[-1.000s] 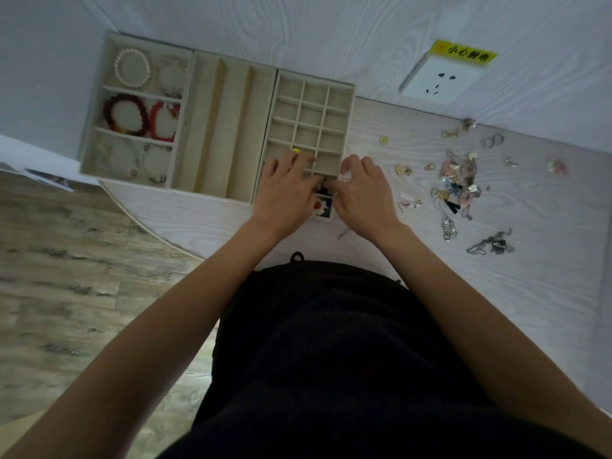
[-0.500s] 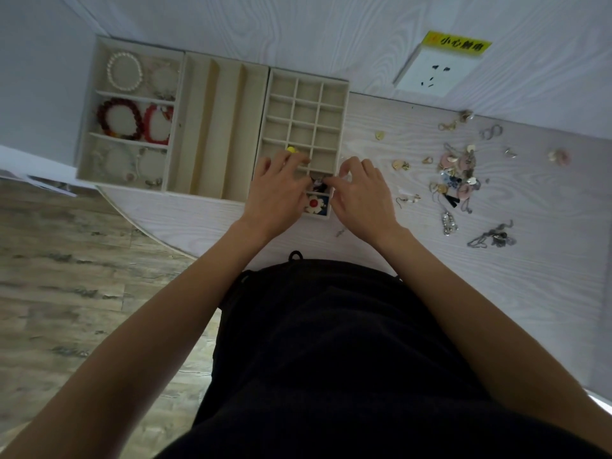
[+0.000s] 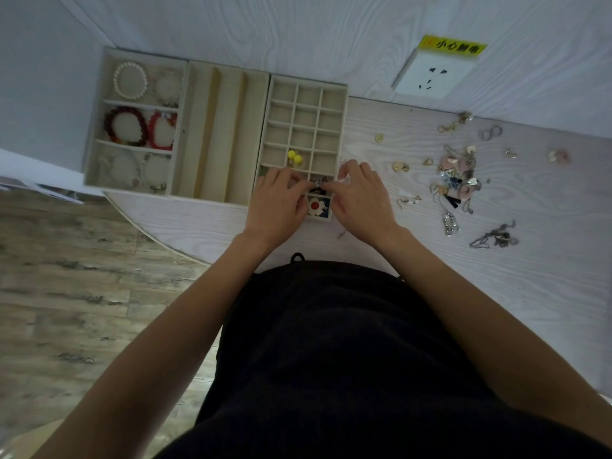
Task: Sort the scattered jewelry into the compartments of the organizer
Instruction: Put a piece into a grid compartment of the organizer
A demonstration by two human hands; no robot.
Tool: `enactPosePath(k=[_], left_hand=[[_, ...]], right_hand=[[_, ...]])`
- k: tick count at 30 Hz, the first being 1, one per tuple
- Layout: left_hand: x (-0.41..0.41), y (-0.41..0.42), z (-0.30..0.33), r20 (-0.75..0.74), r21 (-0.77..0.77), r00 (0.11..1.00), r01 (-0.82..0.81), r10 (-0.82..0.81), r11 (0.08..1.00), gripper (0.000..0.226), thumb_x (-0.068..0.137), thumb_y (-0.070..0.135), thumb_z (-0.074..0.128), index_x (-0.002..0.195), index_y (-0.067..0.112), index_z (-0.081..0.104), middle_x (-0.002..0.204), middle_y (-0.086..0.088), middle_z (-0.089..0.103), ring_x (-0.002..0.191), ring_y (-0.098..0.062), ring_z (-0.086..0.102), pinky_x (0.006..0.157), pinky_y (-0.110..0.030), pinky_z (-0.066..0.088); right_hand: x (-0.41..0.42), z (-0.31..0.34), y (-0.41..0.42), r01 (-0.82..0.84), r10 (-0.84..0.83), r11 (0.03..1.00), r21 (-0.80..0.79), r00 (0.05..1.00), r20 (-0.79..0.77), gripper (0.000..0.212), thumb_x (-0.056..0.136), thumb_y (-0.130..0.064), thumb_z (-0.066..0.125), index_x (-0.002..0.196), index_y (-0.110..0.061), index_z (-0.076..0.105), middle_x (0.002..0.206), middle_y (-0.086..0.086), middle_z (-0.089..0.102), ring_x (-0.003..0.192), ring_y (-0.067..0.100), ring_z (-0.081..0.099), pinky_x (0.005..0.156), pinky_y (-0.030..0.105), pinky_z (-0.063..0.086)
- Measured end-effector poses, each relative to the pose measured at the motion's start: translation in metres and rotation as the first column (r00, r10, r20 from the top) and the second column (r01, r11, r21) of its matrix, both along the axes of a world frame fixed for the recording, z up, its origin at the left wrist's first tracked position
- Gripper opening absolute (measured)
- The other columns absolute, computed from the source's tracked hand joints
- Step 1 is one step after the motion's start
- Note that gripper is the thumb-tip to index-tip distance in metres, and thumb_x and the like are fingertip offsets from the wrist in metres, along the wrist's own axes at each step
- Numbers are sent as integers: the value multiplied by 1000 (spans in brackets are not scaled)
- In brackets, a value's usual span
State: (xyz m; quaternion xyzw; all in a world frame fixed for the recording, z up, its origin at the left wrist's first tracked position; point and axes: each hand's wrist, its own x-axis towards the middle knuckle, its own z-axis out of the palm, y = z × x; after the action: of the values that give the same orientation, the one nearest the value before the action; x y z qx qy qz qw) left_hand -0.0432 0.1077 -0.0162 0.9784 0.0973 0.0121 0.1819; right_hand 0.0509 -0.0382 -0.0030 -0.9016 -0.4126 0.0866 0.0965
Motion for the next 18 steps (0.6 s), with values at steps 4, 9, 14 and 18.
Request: enactPosePath(k=[4, 9, 14, 18], left_hand=[[3, -1, -2, -73, 92, 995, 72, -66, 993, 35, 82, 21, 49, 112, 20, 67, 106, -10, 60, 97, -31, 52, 77, -38, 39], [9, -3, 1, -126, 182, 986, 128, -106, 975, 46, 81, 30, 35, 114, 25, 66, 105, -13, 60, 95, -33, 53, 74, -38, 39], [11, -4, 3, -164, 104, 985, 76, -58, 992, 53, 80, 34, 29, 117, 23, 65, 110, -16, 56, 99, -35, 49, 78, -41, 37], [10, -5, 3, -168, 84, 986, 34, -19, 996, 54, 79, 34, 29, 119, 25, 64, 110, -15, 55, 99, -34, 47, 79, -40, 36]], right_hand=[[0, 2, -4, -20, 20, 1000, 2, 998, -59, 27, 80, -9, 56, 99, -18, 72, 100, 12, 55, 88, 30, 49, 68, 31, 33], [-3, 4, 2, 92, -89, 996, 5, 974, -210, 27, 84, -16, 55, 106, -17, 70, 112, 11, 50, 102, 29, 42, 90, 35, 38], [-2, 6, 13, 190, -202, 979, -68, 907, -370, 28, 85, -26, 54, 109, -26, 67, 116, 9, 42, 109, 27, 35, 96, 37, 36], [-4, 6, 3, 233, -220, 972, 16, 937, -271, 29, 86, -19, 53, 112, -20, 65, 118, 10, 46, 104, 26, 39, 93, 35, 38]])
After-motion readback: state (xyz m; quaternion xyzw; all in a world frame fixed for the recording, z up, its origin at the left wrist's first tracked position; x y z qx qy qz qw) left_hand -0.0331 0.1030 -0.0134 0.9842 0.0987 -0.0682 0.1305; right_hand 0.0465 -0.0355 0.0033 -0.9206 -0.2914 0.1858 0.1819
